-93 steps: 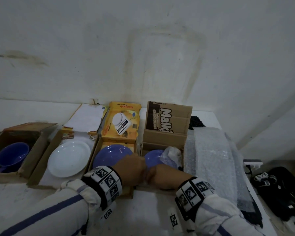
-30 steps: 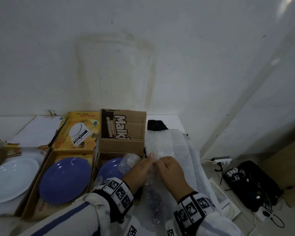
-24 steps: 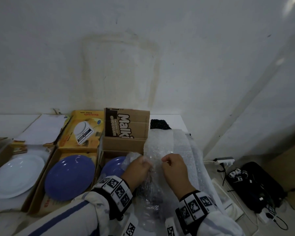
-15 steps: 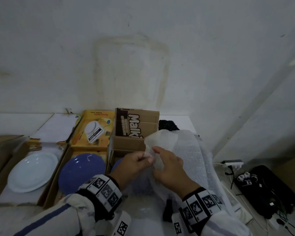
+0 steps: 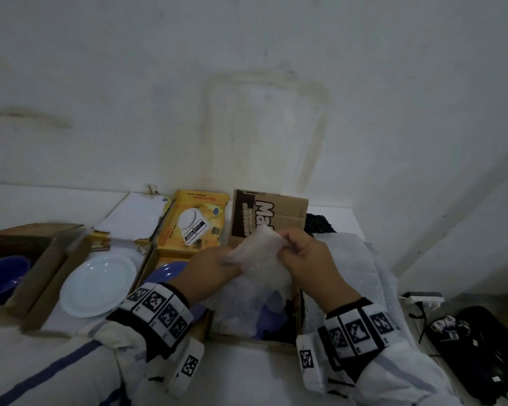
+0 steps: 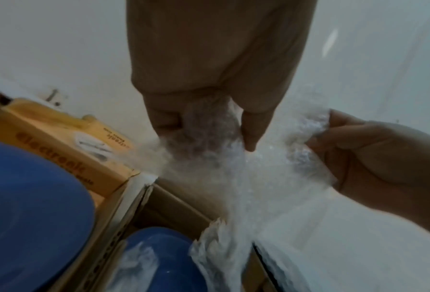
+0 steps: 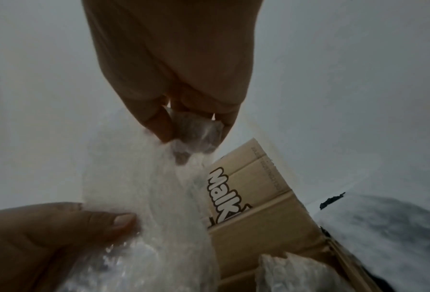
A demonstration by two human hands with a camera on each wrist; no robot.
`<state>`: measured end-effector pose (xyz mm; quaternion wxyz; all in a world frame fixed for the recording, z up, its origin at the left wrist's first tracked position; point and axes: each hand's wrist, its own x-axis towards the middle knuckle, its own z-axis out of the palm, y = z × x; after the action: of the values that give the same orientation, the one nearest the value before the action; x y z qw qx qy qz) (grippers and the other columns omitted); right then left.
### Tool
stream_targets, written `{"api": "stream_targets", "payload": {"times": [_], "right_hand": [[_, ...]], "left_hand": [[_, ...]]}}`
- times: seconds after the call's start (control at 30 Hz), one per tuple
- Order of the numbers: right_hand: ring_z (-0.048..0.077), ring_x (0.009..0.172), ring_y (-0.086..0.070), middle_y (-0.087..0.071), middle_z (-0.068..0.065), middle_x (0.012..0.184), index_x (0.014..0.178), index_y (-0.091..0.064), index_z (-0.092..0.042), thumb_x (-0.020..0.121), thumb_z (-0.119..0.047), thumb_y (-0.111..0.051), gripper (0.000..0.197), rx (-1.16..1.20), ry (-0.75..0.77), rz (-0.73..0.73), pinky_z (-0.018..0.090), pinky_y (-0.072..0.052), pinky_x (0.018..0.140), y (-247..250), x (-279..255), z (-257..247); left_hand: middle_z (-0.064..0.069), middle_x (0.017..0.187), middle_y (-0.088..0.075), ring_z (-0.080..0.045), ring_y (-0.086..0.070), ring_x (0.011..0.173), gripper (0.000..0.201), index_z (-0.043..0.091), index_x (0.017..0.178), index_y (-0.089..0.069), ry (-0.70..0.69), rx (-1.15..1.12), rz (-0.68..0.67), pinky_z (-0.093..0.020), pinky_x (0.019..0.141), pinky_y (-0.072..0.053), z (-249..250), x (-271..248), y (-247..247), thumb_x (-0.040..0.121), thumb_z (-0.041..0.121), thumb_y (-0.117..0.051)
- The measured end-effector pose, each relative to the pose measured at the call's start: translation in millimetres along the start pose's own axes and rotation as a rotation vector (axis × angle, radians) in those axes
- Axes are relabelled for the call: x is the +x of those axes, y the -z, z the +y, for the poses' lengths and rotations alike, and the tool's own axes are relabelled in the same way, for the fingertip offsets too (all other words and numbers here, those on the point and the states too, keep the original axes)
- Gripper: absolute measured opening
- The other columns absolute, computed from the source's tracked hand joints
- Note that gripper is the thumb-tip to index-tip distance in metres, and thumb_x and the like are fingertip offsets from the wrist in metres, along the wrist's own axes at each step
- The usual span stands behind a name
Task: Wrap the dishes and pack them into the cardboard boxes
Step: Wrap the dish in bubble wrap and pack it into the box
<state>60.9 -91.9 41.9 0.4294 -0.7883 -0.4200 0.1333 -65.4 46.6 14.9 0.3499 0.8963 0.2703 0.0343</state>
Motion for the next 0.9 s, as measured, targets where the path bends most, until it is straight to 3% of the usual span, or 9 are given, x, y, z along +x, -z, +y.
{"api": "stream_targets", "payload": {"times": [0.1,0.23,0.33,0.47,0.57,0.63,0.7,0.77,0.9], "right_hand": [[0.012,0.087,-0.061,-0.068,0.001,0.093,0.094,-0.073,-0.013,0.085,-0.004,-0.059,0.019,-0.162,0.075,-0.131,0.010,-0.047,0.075,-9,4,1],[0.018,0.110,-0.054,-0.057,0.006,0.122,0.107,-0.072,-0.011,0.081,-0.007,-0.057,0.030,-0.333,0.171,-0.434,0.016,-0.036,0.092,-34,2,5],[0.009,0.109,-0.042,-0.040,0.001,0.132,0.114,-0.067,-0.012,0.082,-0.013,-0.060,0.033,-0.279,0.055,-0.555,0.017,-0.035,0.095,-46,1,8],[0.016,0.109,-0.046,-0.027,-0.004,0.142,0.099,-0.052,-0.022,0.078,-0.011,-0.064,0.027,-0.273,-0.065,-0.422,0.025,-0.041,0.089,-55,10,14],[0.017,0.095,-0.046,-0.040,-0.002,0.115,0.094,-0.039,-0.024,0.079,-0.011,-0.063,0.031,-0.356,-0.111,-0.468,0.025,-0.038,0.075,-65,16,20],[0.020,0.092,-0.050,-0.050,0.002,0.104,0.090,-0.043,-0.022,0.083,-0.008,-0.055,0.020,-0.418,-0.123,-0.416,0.030,-0.044,0.077,-73,22,23],[0.025,0.102,-0.055,-0.056,0.009,0.112,0.100,-0.054,-0.019,0.088,-0.008,-0.048,0.016,-0.499,-0.174,-0.406,0.034,-0.046,0.089,-81,35,28],[0.029,0.121,-0.049,-0.046,0.012,0.133,0.126,-0.051,-0.016,0.091,-0.012,-0.052,0.036,-0.679,-0.261,-0.599,0.038,-0.040,0.103,-90,47,32],[0.032,0.117,-0.045,-0.033,0.009,0.131,0.137,-0.043,-0.018,0.092,-0.015,-0.051,0.046,-0.871,-0.180,-0.673,0.040,-0.041,0.094,-97,44,28]], "left_hand": [[-0.002,0.087,-0.061,-0.015,-0.058,0.071,0.008,0.022,0.088,-0.057,0.179,-0.492,0.054,-0.022,0.057,-0.045,-14,3,2,0.094,0.019,-0.054],[-0.019,0.110,-0.056,-0.031,-0.061,0.090,0.019,0.011,0.113,-0.051,0.267,-1.285,-0.186,-0.041,0.063,-0.057,-16,-7,8,0.094,0.014,-0.046],[-0.015,0.107,-0.058,-0.025,-0.061,0.092,0.026,0.010,0.115,-0.047,0.210,-0.945,-0.125,-0.036,0.067,-0.056,-26,-2,4,0.091,0.001,-0.051],[-0.012,0.098,-0.060,-0.022,-0.060,0.088,0.025,0.009,0.103,-0.050,0.151,-0.584,-0.023,-0.036,0.071,-0.052,-43,8,-9,0.082,-0.004,-0.055],[-0.001,0.081,-0.058,-0.012,-0.055,0.074,0.013,0.020,0.081,-0.052,0.087,-0.521,-0.017,-0.023,0.064,-0.046,-52,17,-24,0.077,0.012,-0.061],[0.004,0.078,-0.054,-0.005,-0.051,0.070,0.022,0.023,0.075,-0.051,0.074,-0.422,0.034,-0.009,0.056,-0.039,-56,24,-31,0.082,0.004,-0.061],[0.002,0.080,-0.052,-0.008,-0.049,0.070,0.023,0.019,0.076,-0.051,0.062,-0.340,0.114,-0.010,0.055,-0.037,-61,29,-35,0.081,-0.001,-0.060],[0.002,0.080,-0.052,-0.011,-0.050,0.073,0.024,0.017,0.079,-0.052,0.060,-0.295,0.089,-0.014,0.061,-0.040,-65,32,-37,0.079,-0.006,-0.057],[0.011,0.076,-0.052,-0.006,-0.050,0.074,0.026,0.020,0.082,-0.059,0.096,-0.295,-0.082,-0.032,0.081,-0.049,-74,35,-42,0.083,-0.006,-0.054]]}}
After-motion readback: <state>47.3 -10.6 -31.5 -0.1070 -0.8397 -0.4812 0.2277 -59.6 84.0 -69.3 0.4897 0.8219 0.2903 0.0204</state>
